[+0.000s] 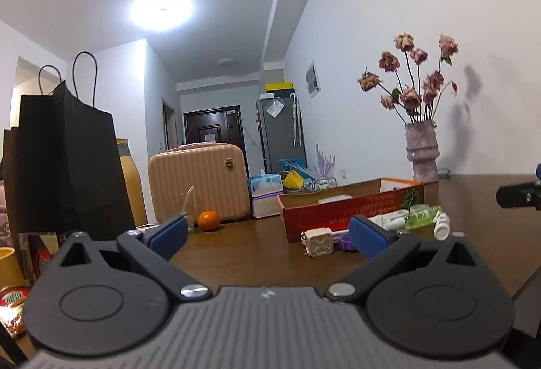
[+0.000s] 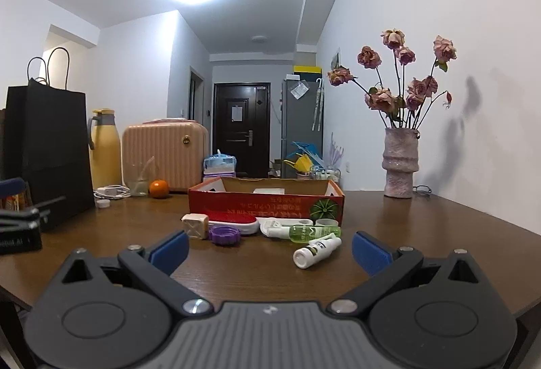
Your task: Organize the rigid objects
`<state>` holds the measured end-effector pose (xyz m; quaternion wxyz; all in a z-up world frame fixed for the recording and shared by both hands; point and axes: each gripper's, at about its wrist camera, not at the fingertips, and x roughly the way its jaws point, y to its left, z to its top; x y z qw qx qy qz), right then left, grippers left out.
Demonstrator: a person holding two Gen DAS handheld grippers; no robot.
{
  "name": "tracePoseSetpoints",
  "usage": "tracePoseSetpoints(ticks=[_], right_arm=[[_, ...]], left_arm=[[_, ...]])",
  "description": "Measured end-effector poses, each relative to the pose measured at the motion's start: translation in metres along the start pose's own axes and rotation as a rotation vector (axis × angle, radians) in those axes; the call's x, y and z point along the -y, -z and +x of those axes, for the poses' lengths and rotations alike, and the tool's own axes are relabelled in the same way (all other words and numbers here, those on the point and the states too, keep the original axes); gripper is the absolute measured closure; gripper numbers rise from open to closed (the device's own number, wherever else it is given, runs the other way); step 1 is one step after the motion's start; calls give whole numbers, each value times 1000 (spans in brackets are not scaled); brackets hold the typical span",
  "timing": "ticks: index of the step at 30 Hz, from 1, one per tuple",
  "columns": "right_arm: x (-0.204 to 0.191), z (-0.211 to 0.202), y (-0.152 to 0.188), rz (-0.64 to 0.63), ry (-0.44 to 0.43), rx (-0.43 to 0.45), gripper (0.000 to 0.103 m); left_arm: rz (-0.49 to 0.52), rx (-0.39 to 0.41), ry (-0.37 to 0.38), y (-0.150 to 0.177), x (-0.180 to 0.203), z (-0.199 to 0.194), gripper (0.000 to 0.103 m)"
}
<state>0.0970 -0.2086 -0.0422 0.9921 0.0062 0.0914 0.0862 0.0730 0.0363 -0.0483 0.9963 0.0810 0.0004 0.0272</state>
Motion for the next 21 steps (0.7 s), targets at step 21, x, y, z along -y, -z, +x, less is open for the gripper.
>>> tracePoseSetpoints(ticks=[21], right_arm=[[-35,266,-31,-74,-246,-380,23]], left_arm=[[4,-330,158,-3,-14,213,0]])
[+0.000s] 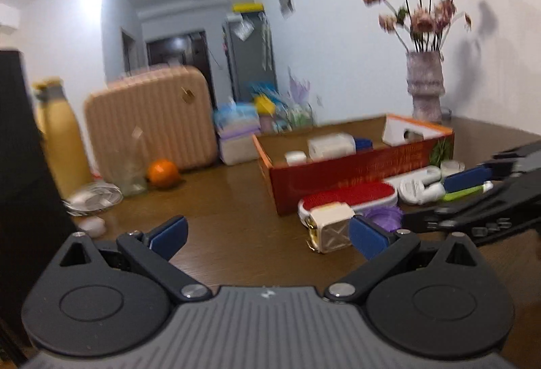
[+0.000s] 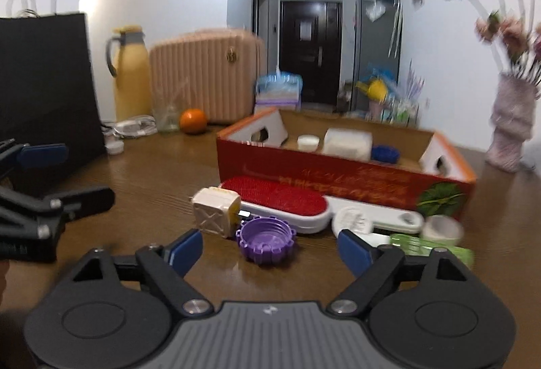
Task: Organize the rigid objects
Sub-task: 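Grasp the white cube plug with the left gripper while the right gripper grasps the purple cap, then lift the white plug and purple cap toward the box with both grippers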
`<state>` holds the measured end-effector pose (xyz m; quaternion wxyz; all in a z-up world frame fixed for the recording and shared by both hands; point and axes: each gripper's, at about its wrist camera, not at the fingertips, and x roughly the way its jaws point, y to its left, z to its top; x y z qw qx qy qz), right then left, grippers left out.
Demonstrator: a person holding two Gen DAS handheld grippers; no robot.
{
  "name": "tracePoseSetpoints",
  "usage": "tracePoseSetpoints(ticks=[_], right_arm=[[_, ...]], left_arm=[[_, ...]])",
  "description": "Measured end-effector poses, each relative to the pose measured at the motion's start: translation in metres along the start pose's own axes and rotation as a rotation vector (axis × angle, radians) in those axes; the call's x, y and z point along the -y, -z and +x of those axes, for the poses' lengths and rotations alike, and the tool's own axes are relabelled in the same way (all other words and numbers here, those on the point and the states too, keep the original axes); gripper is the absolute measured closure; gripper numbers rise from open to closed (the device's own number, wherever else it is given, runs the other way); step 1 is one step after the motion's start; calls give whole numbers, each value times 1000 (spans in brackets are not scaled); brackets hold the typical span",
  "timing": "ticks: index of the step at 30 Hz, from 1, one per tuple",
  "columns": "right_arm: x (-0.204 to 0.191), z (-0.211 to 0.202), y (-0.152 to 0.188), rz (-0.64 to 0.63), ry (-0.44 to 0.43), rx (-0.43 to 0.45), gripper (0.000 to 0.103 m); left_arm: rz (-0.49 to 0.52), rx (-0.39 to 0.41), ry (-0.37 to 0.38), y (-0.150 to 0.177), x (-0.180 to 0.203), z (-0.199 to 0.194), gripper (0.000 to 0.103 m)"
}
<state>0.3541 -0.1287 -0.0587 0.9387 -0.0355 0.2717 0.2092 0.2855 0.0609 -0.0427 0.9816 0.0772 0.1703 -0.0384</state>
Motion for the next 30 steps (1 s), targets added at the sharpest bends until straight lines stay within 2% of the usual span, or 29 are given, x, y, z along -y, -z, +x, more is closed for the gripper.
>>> tracePoseSetpoints(ticks=[1,3,6,8,14,19,25,30], right_arm=[[0,14,-3,5,2,-20,27],[-1,31,-5,9,-1,-40,29],[3,47,-2,23,-12,-77,33],[7,51,0,47,-31,-99,48],[29,38,1,120,17,-65,49],[43,14,-2,160,27,-9,49],[48,-3,2,173,11,15,49],[48,-28,6,172,19,48,49]], left_arm=[[-13,-24,22,0,-1,10,0],[-39,-66,53,-1,-2,28,0],[-90,-109,66,-2,-4,48,0],[-126,-142,80,-2,-3,60,2],[-167,-199,129,-10,11,86,23],[-191,-253,133,-14,29,104,49],[-197,-249,81,-13,41,104,54],[-187,-234,54,-10,46,75,55]])
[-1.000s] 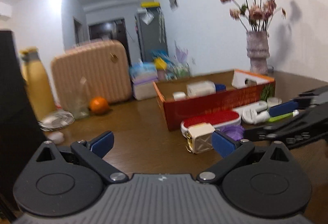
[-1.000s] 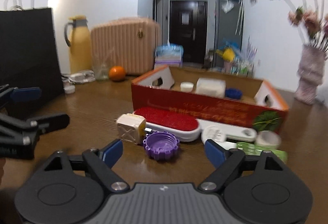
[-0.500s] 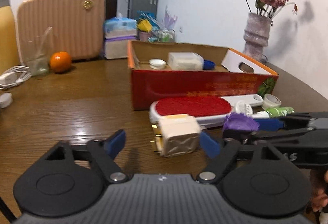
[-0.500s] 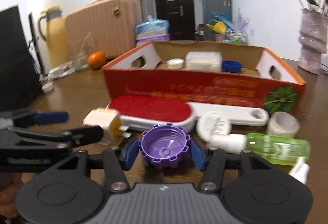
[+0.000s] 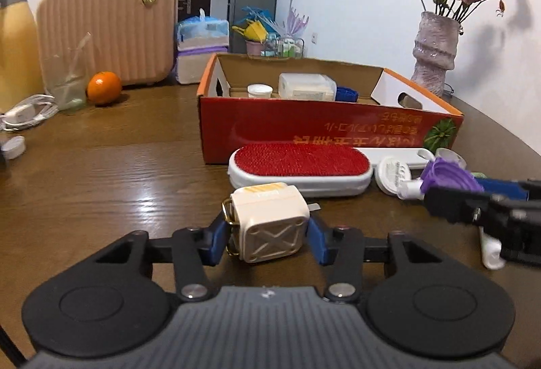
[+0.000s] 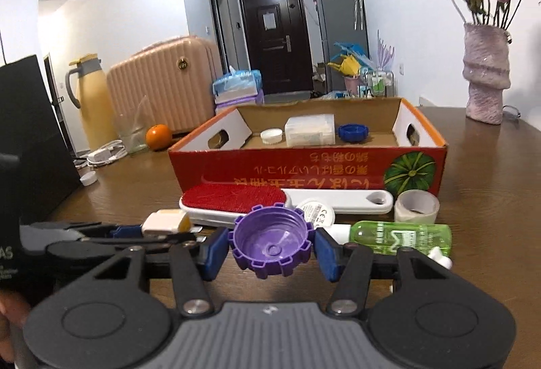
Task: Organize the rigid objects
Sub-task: 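Lift the white plug and purple cap toward the box with both grippers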
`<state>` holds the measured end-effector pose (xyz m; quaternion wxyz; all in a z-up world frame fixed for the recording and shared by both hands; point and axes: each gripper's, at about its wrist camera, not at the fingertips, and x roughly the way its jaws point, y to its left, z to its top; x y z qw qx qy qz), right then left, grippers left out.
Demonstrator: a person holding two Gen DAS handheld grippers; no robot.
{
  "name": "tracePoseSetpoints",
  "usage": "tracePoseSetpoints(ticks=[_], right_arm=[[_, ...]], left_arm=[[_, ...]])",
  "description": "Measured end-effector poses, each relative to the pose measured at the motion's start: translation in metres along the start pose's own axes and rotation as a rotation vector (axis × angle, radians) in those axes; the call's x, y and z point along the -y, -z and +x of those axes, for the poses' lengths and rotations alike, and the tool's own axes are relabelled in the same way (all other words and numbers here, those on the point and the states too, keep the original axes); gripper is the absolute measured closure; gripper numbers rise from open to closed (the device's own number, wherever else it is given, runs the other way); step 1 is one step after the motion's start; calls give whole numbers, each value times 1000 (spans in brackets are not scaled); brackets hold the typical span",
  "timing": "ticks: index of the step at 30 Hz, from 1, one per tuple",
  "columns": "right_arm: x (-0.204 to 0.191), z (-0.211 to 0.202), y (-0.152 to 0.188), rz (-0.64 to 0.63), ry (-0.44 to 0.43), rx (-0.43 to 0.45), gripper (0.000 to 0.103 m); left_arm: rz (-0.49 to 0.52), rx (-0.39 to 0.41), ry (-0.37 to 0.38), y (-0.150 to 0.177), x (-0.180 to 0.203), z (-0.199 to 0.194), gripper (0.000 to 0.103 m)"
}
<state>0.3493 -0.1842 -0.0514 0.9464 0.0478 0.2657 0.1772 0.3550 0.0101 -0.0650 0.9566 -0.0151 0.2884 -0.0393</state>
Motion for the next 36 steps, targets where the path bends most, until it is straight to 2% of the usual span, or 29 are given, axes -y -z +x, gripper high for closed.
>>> tracePoseSetpoints(ticks=[6,10,16,19,28,32,36], right_arm=[[-8,-55,14,-59,36,101,49],[-17,-93,26,-96,86,119,49],[-33,-157,47,-118,127,182,49],[-42,-184,60,-121,138,220,49],[-55,-231,73,-123,153,316,49],[-53,-231,72,-119,152,328,49],[-44,-218,66,-110,151,305,49]], left_arm=[[5,118,-41,23,13,-69,55],[51,226,-61,39,28,-125,54],[50,327,-34,60,40,-200,54],[42,349,-29,71,42,-226,54],[41,416,-11,77,43,-263,54],[33,410,-12,75,41,-260,54],[28,387,-23,70,37,-248,54]])
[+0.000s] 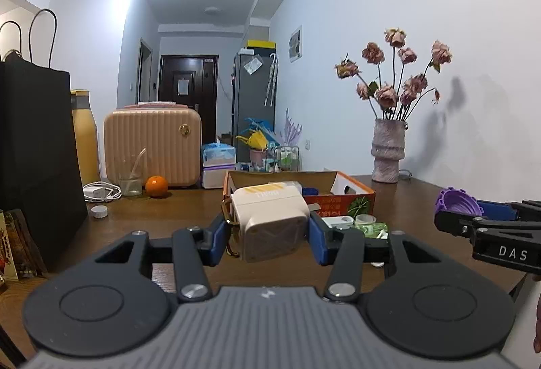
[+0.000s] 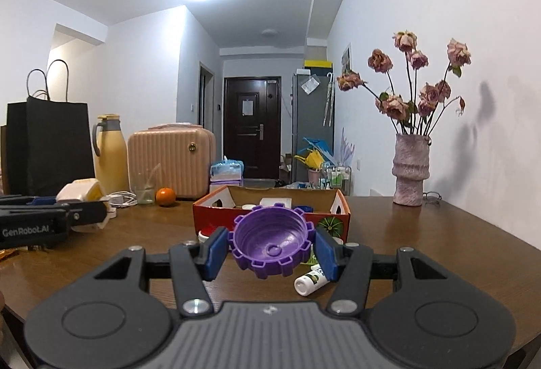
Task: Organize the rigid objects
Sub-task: 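Lift the white plug and purple cap toward the box with both grippers, then lower the white plug into the box with the left gripper while the right gripper drops the purple cap in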
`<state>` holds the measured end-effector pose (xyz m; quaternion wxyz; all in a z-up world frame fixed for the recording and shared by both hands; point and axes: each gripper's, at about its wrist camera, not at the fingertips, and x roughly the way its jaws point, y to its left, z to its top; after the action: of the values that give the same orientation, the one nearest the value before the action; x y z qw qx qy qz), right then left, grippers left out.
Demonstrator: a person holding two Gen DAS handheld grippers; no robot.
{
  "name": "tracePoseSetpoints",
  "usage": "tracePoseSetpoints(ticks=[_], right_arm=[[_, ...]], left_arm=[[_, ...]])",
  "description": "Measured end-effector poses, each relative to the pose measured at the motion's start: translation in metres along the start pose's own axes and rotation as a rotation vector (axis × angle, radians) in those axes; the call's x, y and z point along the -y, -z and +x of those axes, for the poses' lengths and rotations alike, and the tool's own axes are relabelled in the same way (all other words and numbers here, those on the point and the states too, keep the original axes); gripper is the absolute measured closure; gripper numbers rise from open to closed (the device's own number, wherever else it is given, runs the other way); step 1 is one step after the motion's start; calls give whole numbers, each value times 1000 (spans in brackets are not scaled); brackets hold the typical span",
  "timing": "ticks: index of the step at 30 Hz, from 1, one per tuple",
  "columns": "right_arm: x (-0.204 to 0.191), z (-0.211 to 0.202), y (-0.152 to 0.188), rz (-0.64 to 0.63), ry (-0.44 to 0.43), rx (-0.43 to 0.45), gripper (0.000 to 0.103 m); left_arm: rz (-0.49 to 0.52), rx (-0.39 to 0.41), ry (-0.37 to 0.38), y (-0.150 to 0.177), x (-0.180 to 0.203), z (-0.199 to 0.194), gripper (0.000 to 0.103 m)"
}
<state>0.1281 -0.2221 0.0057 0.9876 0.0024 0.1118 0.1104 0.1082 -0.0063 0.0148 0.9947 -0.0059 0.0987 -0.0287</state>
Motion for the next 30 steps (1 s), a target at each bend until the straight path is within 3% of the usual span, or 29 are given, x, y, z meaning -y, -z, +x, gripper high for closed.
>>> tracePoseSetpoints(ticks=[9,18,24,26,30], right_arm=[[19,59,-19,-43,8,-16,49],[54,179,-73,-106,-35,-10,49],[92,305,-105,-50,-91,-155,49],[96,350,-107,-96,-47,-199,49],[108,432,-105,-75,-28,-367,49]], left_arm=[[6,-2,-4,-22,-12,68,54],[32,-89,37,-66,-22,217,54],[15,-240,69,-94,-23,335,54],[11,-306,67,-94,-22,374,54],[5,-516,81,-87,-21,451,54]])
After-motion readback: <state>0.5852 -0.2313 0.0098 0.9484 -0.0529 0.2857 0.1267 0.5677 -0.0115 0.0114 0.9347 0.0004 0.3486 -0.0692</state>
